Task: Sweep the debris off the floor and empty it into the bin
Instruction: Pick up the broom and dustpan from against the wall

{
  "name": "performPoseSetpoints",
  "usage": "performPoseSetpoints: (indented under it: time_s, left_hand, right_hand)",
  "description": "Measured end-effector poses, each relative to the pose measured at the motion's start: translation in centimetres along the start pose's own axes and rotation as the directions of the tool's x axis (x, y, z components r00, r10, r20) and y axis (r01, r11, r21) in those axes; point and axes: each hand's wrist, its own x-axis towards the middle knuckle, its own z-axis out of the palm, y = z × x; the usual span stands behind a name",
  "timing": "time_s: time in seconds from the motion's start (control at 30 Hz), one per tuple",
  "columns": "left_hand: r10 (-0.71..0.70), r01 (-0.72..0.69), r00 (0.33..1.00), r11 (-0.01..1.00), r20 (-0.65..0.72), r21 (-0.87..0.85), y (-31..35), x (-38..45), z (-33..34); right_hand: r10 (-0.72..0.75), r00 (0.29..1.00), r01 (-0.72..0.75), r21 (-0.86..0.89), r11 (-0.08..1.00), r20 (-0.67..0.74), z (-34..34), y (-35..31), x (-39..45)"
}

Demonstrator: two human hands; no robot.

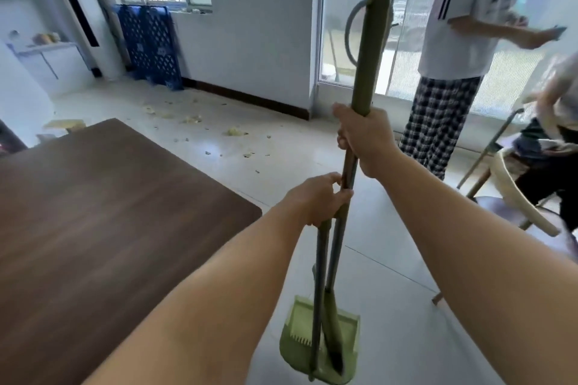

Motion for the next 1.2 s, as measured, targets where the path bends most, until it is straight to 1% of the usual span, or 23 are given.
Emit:
performPoseSetpoints:
  time_s: [0.2, 0.33, 0.43, 0.53, 0.63, 0.7, 0.73, 0.8, 0.87, 0.97, 1.0, 1.07, 1.13, 1.2]
  left_hand:
    - [-0.012, 0.014, 0.999, 0.999, 0.034, -0.036, 1.2, 11.5, -2.7]
    - [-0.025, 0.025, 0.999, 1.000, -0.035, 0.010, 1.7, 18.3, -5.2]
    - [-0.044, 0.047, 0.994, 0.998, -0.099, 0.032, 1.1, 23.4, -7.2]
    - [-0.078, 0.082, 0.988, 0.996, -0.134, 0.028, -0.5, 28.3, -9.2]
    - [-0.110, 0.112, 0.980, 0.994, -0.166, 0.003, -2.8, 33.6, -12.0]
    - [-0.128, 0.128, 0.972, 0.992, -0.195, -0.014, -4.5, 37.4, -14.2]
    - [-0.143, 0.143, 0.967, 0.990, -0.209, -0.018, -5.3, 39.3, -15.3]
    - [-0.176, 0.175, 0.954, 0.984, -0.241, -0.024, -7.1, 43.0, -17.4]
    - [-0.196, 0.199, 0.942, 0.980, -0.271, -0.019, -8.4, 45.9, -19.0]
    - [-0.219, 0.227, 0.925, 0.974, -0.311, -0.010, -10.5, 49.9, -21.3]
    - [-0.235, 0.243, 0.919, 0.970, -0.318, -0.012, -11.3, 51.3, -22.1]
    - [-0.250, 0.266, 0.912, 0.964, -0.325, 0.003, -12.6, 53.7, -23.7]
    - [-0.264, 0.286, 0.908, 0.958, -0.325, 0.021, -13.7, 56.5, -25.1]
    - [-0.286, 0.312, 0.902, 0.950, -0.323, 0.030, -14.8, 59.1, -26.6]
  right_hand:
    - [-0.011, 0.996, 0.014, -0.040, 0.999, 0.083, -0.8, 1.7, 11.0]
    - [-0.010, 0.995, 0.019, -0.088, 0.996, 0.102, -0.1, 2.0, 17.9]
    - [0.050, 0.993, -0.039, -0.101, 0.994, 0.107, 1.1, 2.3, 23.2]
    - [0.147, 0.977, -0.104, -0.259, 0.960, 0.154, 2.6, 2.7, 28.2]
    - [0.200, 0.949, -0.074, -0.442, 0.894, 0.245, 4.6, 3.8, 34.5]
    - [0.250, 0.927, -0.073, -0.522, 0.850, 0.278, 6.3, 4.9, 39.2]
    - [0.285, 0.916, -0.095, -0.536, 0.839, 0.283, 7.1, 5.3, 41.4]
    - [0.385, 0.873, -0.204, -0.492, 0.846, 0.299, 9.0, 5.9, 46.1]
    - [0.501, 0.807, -0.387, -0.359, 0.849, 0.314, 10.3, 6.1, 49.6]
    - [0.615, 0.701, -0.590, -0.193, 0.784, 0.361, 12.3, 6.4, 54.5]
    - [0.634, 0.674, -0.623, -0.170, 0.764, 0.379, 13.1, 6.6, 56.4]
    - [0.651, 0.636, -0.640, -0.187, 0.745, 0.414, 14.8, 7.3, 59.7]
    - [0.668, 0.608, -0.642, -0.230, 0.732, 0.429, 16.7, 8.3, 63.5]
    - [0.671, 0.591, -0.645, -0.237, 0.727, 0.449, 18.2, 9.2, 66.9]
